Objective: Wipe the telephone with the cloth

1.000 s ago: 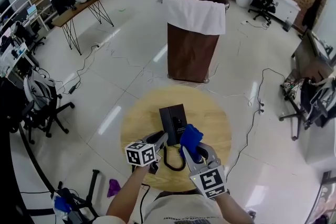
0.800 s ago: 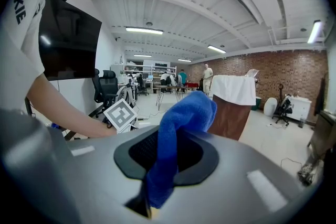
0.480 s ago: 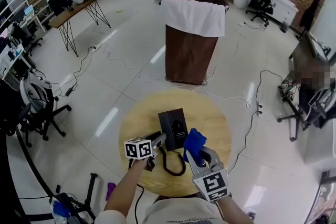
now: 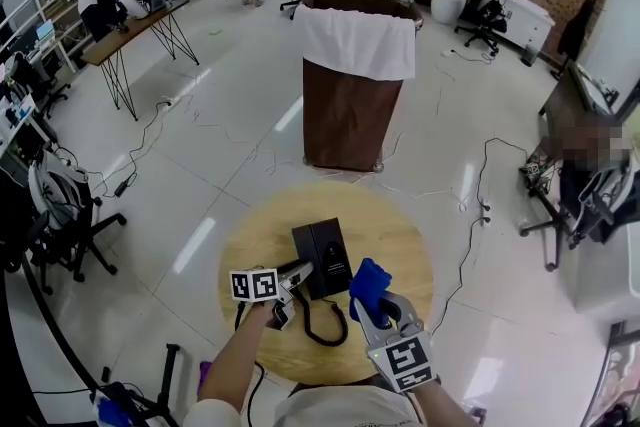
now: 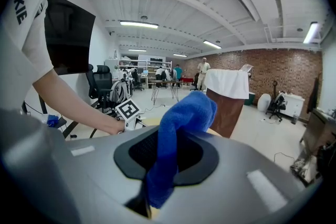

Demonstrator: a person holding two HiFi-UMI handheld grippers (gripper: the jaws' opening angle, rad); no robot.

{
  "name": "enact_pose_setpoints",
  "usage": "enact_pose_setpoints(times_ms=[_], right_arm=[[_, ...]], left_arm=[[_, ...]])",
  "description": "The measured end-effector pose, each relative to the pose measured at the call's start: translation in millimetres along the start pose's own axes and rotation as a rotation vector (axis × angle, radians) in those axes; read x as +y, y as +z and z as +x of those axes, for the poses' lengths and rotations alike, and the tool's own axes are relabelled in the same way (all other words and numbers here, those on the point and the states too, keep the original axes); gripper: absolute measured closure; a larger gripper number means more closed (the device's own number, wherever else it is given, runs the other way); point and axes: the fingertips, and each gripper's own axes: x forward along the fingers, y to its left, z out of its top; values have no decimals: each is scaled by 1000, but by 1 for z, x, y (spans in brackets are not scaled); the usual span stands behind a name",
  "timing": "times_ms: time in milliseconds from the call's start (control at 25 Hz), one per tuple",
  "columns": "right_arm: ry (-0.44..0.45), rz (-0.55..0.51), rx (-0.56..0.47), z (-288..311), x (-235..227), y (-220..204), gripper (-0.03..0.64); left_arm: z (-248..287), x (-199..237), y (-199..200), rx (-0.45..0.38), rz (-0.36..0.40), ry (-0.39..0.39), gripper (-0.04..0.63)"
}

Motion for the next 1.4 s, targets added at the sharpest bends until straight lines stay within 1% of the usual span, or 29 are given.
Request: enact_pose_setpoints(times_ms=[120, 200, 320, 480, 680, 840, 1040, 1160, 1280, 1400], right_arm=[[-1, 1, 3, 0, -1, -2, 555], [1, 0, 3, 0, -1, -1, 555], [6, -1, 2, -1, 0, -1, 555], [9, -1, -3, -1, 1, -1, 555], [19, -1, -19, -3, 4, 3, 555], [29, -1, -26, -6, 8, 8, 555], [40, -9, -56, -10, 13, 13, 555], [41, -14, -71, -15, 16, 18, 555], [43, -18, -85, -20, 20, 22, 555], [46, -23, -101, -24, 25, 26, 555]], left_arm=[[3, -3, 0, 17, -43, -49, 500], [3, -5, 1, 32, -67, -65, 511], [2, -6, 1, 44, -61, -57, 517], [0, -9, 1, 38, -68, -50, 527], [-6, -18, 4, 28, -36, -42, 532], [-14, -31, 10, 9, -24, -45, 534], [-26, -56, 17, -34, -16, -78, 534], [-34, -77, 21, -55, 0, -104, 534], [-43, -100, 26, -84, 30, -128, 534], [-53, -121, 33, -124, 76, -148, 534]])
